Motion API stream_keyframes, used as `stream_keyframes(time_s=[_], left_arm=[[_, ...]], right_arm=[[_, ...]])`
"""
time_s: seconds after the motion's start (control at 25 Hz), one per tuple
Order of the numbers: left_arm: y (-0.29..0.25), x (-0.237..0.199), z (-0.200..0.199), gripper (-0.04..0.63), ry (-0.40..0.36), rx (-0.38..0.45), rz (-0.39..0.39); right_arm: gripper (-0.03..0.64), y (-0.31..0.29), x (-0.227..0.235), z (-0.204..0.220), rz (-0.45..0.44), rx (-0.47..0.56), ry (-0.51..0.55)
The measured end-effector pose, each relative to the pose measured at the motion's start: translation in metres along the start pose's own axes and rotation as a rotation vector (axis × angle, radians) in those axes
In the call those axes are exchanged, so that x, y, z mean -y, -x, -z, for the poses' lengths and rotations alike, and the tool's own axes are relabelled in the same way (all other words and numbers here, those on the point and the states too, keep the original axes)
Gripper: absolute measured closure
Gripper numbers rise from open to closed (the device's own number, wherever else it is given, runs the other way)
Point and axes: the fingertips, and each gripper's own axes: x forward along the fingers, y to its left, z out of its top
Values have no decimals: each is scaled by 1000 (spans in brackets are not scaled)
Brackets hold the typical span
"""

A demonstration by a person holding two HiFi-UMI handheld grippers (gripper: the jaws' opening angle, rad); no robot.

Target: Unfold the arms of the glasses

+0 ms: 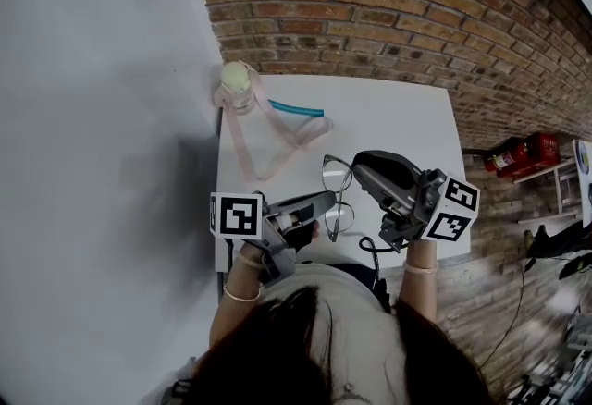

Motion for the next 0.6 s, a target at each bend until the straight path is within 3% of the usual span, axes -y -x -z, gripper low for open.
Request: stream_keyframes(time_s=[0.16,0.28,0.4,0.48,0.6], left_arm=[[4,-6,-4,572,-56,2,-34],[3,-4,-5,572,-11,23,-20],[5,-6,-7,572,-47,22,-32],[4,-3,-7,572,-15,39,-21],[9,-11,-12,572,-47,45,-60]], right_arm=[[572,2,-5,-3,-7,13,5],[574,2,-7,-5,-11,18,9],[574,2,-8,-5,-12,18,13],[575,2,-10,-6,-13,19,15],[577,2,-12,-8,-17,24,19]])
